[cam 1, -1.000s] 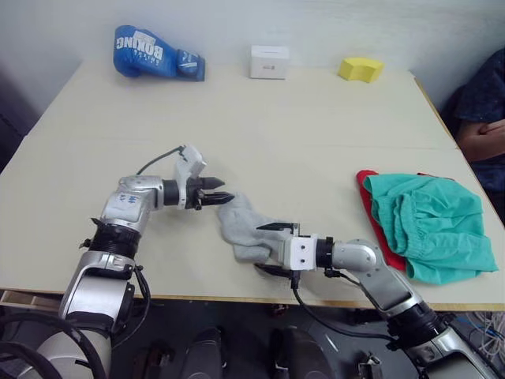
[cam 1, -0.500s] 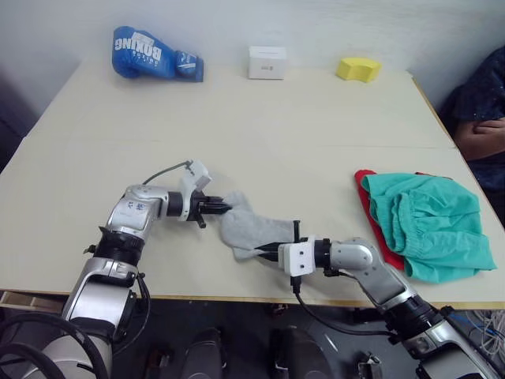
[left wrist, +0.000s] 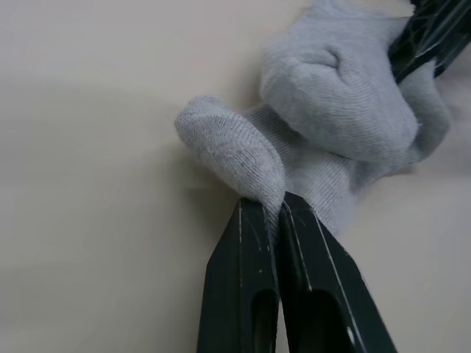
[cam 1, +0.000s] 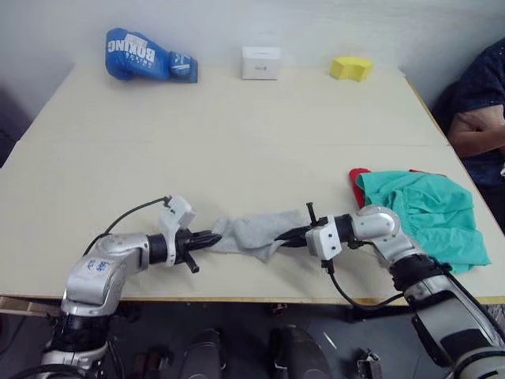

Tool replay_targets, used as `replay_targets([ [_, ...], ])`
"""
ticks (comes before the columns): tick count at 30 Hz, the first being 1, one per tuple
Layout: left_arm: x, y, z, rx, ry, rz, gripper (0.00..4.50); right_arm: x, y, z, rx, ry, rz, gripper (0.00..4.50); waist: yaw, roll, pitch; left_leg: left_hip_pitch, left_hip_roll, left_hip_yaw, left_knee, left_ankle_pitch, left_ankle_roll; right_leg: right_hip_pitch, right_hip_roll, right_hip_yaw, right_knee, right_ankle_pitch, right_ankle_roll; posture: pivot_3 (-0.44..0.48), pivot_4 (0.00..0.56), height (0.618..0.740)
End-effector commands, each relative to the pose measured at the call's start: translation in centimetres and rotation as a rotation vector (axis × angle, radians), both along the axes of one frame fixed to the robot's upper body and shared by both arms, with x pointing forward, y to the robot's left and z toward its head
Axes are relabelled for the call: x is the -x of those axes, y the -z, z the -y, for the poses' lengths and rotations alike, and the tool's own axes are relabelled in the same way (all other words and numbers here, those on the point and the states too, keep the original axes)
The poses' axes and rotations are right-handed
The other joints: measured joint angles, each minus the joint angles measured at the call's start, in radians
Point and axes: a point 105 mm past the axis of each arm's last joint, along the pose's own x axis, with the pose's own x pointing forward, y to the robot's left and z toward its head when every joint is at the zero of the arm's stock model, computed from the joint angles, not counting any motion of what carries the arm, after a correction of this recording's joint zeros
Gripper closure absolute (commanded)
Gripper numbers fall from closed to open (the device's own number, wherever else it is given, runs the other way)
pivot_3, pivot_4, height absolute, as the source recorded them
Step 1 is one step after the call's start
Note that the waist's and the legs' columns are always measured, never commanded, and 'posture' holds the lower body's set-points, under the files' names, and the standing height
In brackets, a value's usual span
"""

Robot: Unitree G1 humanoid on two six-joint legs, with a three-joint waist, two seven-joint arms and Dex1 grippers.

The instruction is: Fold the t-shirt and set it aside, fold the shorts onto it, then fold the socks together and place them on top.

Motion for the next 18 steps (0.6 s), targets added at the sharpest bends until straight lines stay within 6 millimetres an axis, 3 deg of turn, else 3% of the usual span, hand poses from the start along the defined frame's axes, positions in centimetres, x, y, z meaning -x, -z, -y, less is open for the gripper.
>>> replay_targets([
  [1, 0.8, -1.0, 0.0, 0.009, -0.053, 0.053, 4.45, -0.2, -0.7, -0.1, -0.014, -0.057, 0.044, 4.5, 0.001, 0.0, 0.0, 0.0, 0.0, 0.0, 0.0, 0.0, 0.0, 0.0, 0.0, 0.0, 0.0, 0.0, 0.0, 0.0, 0.15, 0.74],
  [7, 1.7, -0.6, -0.6, 0.002, -0.162, 0.101, 4.45, -0.5, -0.2, -0.1, -0.008, -0.077, 0.054, 4.5, 0.001, 0.0, 0.0, 0.0, 0.0, -0.001, 0.0, 0.0, 0.0, 0.001, -0.001, 0.0, 0.0, 0.0, 0.0, 0.0, 0.15, 0.74],
  [10, 3.2, 1.1, -0.8, -0.06, -0.15, 0.082, 4.45, -0.9, -1.0, -0.4, -0.097, -0.055, -0.006, 4.5, -0.002, 0.0, 0.0, 0.001, 0.0, -0.001, 0.0, -0.001, -0.001, 0.001, -0.001, 0.0, 0.0, 0.0, 0.0, 0.0, 0.15, 0.74],
  [13, 3.0, 1.4, -1.1, -0.005, -0.226, 0.111, 3.77, -0.3, -0.8, -0.3, -0.097, -0.092, -0.046, 3.67, -0.001, 0.0, 0.0, 0.001, 0.0, -0.001, -0.001, -0.002, -0.001, 0.001, 0.0, 0.0, 0.0, 0.0, -0.001, 0.0, 0.15, 0.74],
  [18, 3.2, 1.6, -1.6, -0.007, -0.235, 0.122, 2.21, 0.6, -1.2, -0.1, -0.137, -0.137, -0.074, 1.97, 0.002, 0.001, 0.0, 0.001, 0.0, -0.001, 0.0, -0.007, 0.005, 0.001, -0.001, 0.0, 0.0, 0.0, -0.001, 0.0, 0.15, 0.74],
])
